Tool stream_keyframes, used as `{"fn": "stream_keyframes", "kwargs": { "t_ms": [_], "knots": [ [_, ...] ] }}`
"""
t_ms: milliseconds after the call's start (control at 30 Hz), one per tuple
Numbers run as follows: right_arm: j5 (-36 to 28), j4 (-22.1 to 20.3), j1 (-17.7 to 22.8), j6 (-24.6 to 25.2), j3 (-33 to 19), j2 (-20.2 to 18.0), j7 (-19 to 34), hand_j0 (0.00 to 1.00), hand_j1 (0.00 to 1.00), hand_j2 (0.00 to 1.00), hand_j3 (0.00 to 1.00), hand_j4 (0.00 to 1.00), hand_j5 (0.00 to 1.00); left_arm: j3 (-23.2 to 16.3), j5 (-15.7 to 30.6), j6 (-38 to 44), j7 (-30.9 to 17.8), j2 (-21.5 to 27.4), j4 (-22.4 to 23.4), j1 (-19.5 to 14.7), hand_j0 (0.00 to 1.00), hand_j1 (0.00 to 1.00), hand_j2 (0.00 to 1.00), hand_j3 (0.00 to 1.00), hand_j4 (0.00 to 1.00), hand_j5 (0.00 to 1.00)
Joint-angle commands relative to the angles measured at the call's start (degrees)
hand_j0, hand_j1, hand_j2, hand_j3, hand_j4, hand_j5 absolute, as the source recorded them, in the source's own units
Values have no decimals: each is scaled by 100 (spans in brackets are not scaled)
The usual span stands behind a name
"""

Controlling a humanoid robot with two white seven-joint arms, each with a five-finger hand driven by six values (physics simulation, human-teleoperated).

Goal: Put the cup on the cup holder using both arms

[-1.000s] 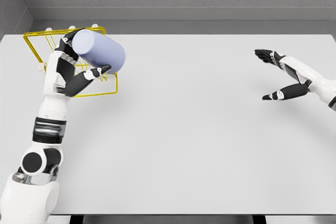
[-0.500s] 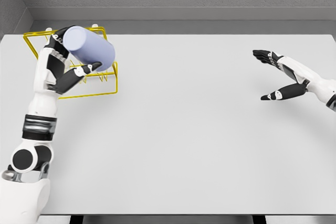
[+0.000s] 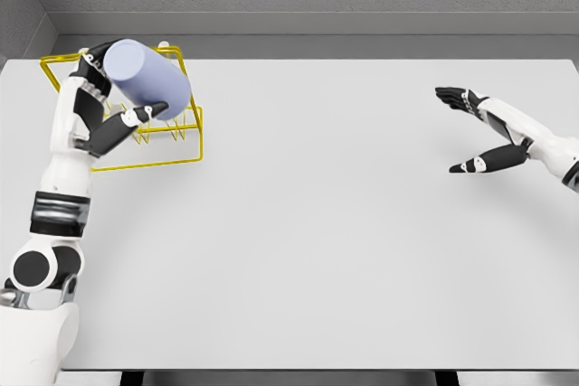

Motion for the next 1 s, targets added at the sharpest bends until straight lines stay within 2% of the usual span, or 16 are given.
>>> {"fn": "stream_keyframes", "kwargs": {
  "t_ms": [0, 400, 467, 567, 967],
  "knots": [
    [-36, 0, 0, 5, 0, -6, -1, 100, 100, 100, 100, 100, 100, 5, 0, 5, 3, 1, 6, 0, 65, 65, 65, 65, 65, 65],
    [-36, 9, -9, 5, 0, -6, -1, 100, 100, 100, 100, 100, 100, 66, 9, 49, -6, 54, 6, 9, 65, 65, 65, 65, 65, 65],
    [-36, 9, -9, 5, 0, -6, -1, 100, 100, 100, 100, 100, 100, 66, 9, 49, -6, 54, 6, 9, 75, 75, 75, 75, 75, 75],
    [-36, 9, -9, 14, 0, -6, -1, 100, 100, 100, 100, 100, 100, 75, 9, 49, 3, 54, 6, 9, 100, 100, 100, 100, 100, 100],
    [-28, 17, -26, 14, 61, 3, -1, 100, 100, 100, 100, 100, 100, 198, 18, -4, 3, 63, -21, 35, 100, 100, 100, 100, 100, 100]
  ]
}}
